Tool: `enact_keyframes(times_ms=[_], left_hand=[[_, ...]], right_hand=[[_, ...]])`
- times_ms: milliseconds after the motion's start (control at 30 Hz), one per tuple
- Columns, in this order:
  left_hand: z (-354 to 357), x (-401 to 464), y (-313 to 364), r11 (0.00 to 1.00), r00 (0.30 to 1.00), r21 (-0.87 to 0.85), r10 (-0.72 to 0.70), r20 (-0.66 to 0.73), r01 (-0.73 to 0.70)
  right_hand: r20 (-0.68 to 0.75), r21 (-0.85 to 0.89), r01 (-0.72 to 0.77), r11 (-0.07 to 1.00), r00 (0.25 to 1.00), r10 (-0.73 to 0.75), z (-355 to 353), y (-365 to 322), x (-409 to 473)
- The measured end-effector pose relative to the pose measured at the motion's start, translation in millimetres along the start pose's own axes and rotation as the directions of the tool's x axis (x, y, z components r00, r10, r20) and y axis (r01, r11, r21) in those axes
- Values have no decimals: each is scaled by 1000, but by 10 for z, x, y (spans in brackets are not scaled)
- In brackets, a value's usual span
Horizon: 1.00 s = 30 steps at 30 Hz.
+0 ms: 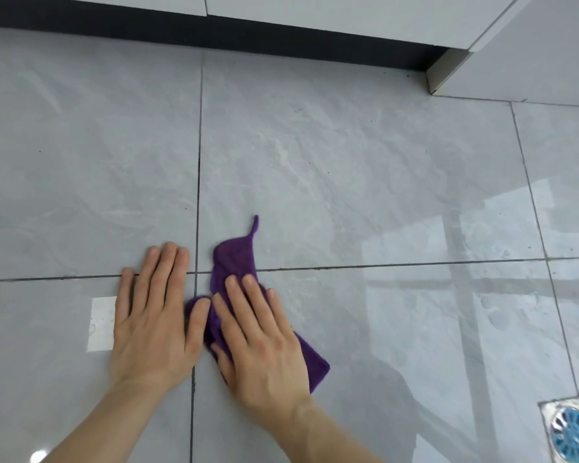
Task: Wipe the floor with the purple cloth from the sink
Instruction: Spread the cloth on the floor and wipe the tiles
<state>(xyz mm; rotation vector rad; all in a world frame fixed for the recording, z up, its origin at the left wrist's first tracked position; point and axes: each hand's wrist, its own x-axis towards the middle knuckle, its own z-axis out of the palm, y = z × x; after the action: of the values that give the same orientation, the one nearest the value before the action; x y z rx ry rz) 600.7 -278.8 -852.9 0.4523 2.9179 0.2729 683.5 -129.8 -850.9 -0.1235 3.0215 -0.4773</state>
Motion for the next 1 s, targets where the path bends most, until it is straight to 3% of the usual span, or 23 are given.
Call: enact_keyframes(times_ms=[133,233,433,700,800,900,1000], left_hand=[[1,-10,1,1000,1000,4,-1,15,1],[-3,-6,13,1000,1000,10,-7,22,7],[2,-17,8,1000,1000,-2,-13,17,13],[1,-16,15,1000,1000,-12,-10,-3,10],[-10,-19,21,1000,1000,-23,-5,-5,5],[-13,-18,6,1000,1000,-19,-9,-4,9],[-28,-25,2,1000,1000,-18,11,14,-11]], right_hand=[[45,-60,199,978,979,-197,0,182,-486],[54,-34,219,975,975,-217,-98,416,-435],[-105,-32,-92,995,991,89,-351,1083,216],[-83,-62,-156,986,985,150,-420,1105,417],[-132,32,-240,970,961,242,-482,1004,307],[-198,175,-380,908,890,410,-571,902,68],[-199,176,-407,896,877,437,-596,883,-187]])
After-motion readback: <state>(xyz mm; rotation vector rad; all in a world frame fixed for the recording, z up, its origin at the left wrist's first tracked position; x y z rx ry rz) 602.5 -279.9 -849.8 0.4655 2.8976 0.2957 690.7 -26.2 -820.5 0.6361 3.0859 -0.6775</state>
